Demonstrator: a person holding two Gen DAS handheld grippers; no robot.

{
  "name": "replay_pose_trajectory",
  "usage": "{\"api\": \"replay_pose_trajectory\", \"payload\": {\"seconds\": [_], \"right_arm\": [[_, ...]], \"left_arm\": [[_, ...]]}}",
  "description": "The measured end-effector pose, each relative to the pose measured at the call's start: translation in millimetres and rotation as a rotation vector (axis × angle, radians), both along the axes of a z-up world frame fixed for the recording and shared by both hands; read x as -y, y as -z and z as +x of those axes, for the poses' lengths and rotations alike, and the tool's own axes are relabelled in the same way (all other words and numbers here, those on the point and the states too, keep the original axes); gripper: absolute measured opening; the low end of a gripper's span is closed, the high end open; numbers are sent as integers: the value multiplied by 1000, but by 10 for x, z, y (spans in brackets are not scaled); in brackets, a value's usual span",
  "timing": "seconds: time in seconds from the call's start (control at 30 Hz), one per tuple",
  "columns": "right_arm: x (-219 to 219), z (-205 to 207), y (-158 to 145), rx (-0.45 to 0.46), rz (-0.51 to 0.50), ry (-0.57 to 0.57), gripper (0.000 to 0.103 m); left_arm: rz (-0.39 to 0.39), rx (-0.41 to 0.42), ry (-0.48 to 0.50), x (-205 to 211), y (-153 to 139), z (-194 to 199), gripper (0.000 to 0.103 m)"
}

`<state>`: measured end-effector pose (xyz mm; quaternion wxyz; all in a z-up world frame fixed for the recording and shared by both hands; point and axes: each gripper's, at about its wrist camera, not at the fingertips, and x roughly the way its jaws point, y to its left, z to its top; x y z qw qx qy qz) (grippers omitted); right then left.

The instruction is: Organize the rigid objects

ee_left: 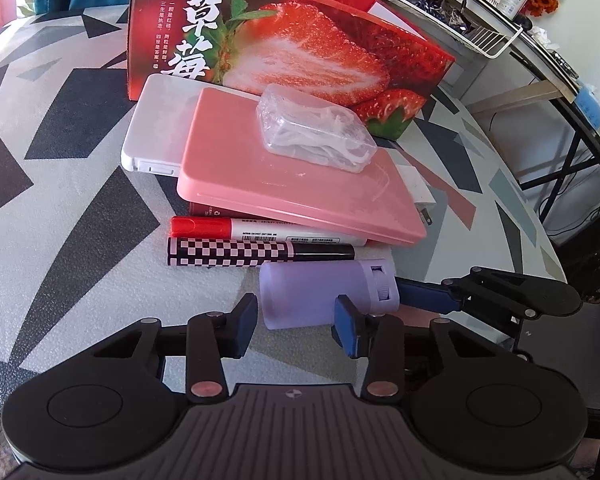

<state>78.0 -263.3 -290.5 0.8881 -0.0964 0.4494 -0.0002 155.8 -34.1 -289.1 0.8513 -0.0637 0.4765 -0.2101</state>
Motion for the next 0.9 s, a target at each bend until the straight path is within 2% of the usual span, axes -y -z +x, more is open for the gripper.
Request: {"api": "replay_pose_trajectory", "payload": {"seconds": [0.33, 0.57, 0.77, 0.9], "right_arm": [[-42, -20, 25, 14, -22, -11, 45], [-23, -47, 8, 21, -9, -9, 41], [-69, -71, -39, 33, -17, -26, 38], [-112, -95, -83, 40, -31, -31, 38]], "left_arm": [[2, 38, -5, 47, 12, -23, 50], [0, 34, -11, 28, 21, -28, 50], [51, 69, 1, 64, -64, -94, 50], [35, 73, -2, 32, -101, -107, 50]]}}
